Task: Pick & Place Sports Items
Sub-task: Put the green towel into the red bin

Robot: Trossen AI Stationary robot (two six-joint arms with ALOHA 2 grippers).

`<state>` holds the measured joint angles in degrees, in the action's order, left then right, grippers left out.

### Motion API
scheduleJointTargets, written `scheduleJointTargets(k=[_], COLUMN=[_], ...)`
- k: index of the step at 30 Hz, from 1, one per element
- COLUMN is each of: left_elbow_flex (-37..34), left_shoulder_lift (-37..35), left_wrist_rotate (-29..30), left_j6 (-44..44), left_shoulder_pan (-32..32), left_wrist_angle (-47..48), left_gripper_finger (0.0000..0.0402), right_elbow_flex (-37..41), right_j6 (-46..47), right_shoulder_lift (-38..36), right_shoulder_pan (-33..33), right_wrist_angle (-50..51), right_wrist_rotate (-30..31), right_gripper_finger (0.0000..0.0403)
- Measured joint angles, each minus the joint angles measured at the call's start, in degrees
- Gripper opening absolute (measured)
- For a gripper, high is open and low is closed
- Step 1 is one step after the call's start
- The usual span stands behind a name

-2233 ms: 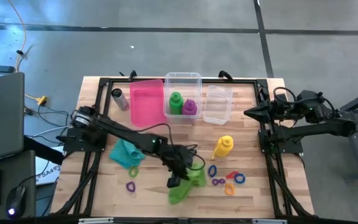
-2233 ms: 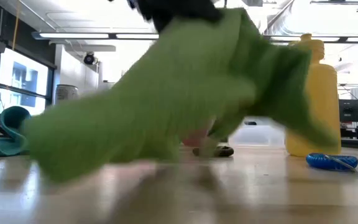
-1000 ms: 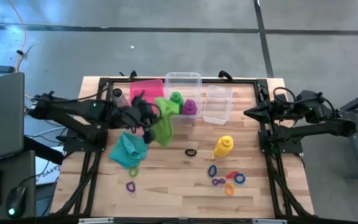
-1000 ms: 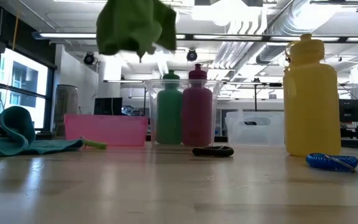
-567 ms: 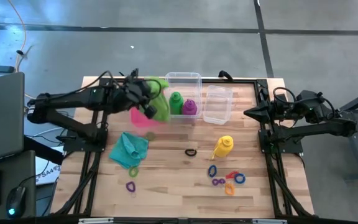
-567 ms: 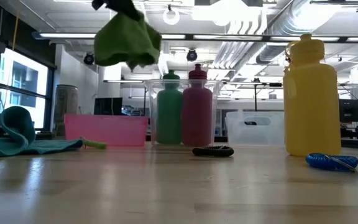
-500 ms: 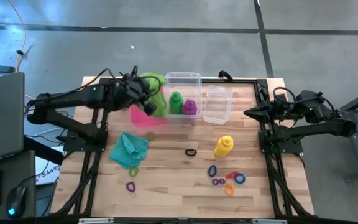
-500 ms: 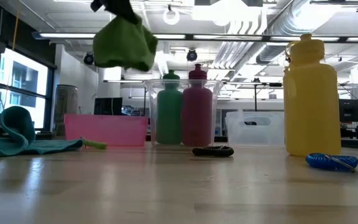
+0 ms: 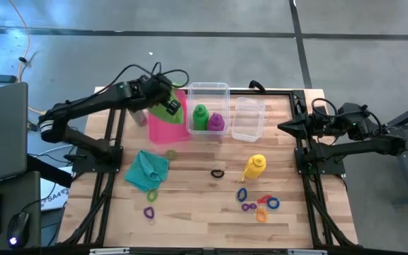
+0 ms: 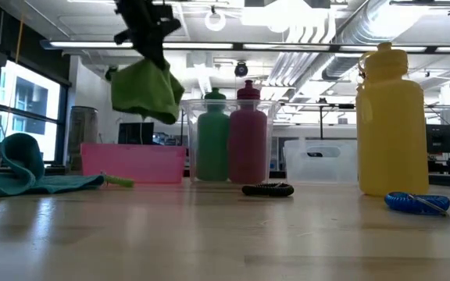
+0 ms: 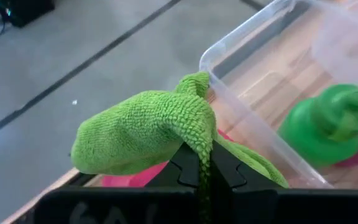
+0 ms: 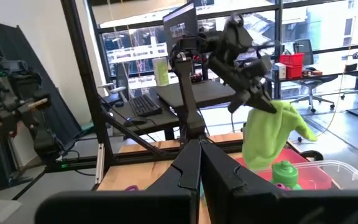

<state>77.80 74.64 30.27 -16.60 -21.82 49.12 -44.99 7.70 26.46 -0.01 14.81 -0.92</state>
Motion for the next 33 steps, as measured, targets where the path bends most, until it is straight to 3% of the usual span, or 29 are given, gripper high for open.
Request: scheduleJointTargets(k=[18, 33], left_elbow_flex=[-0.01, 0.04], left_shoulder_lift=[17.8, 19.64], left_wrist_rotate=[-6.62, -16.55], left_j6=[-4.01, 0.07], left_shoulder_pan=[-7.22, -8.94], left_wrist_angle=[5.21, 2.45], left_gripper_finger=[0.0001, 0.0002], right_elbow_flex=[0.0, 0.0], right_j6=[0.0, 0.22], right_shoulder_lift=[0.01, 0.01], right_shoulder_pan=[0.01, 0.01], right_wrist_angle=[0.02, 0.07], right_wrist_rotate=[-0.05, -0.09], right_gripper_finger=[0.0, 0.0])
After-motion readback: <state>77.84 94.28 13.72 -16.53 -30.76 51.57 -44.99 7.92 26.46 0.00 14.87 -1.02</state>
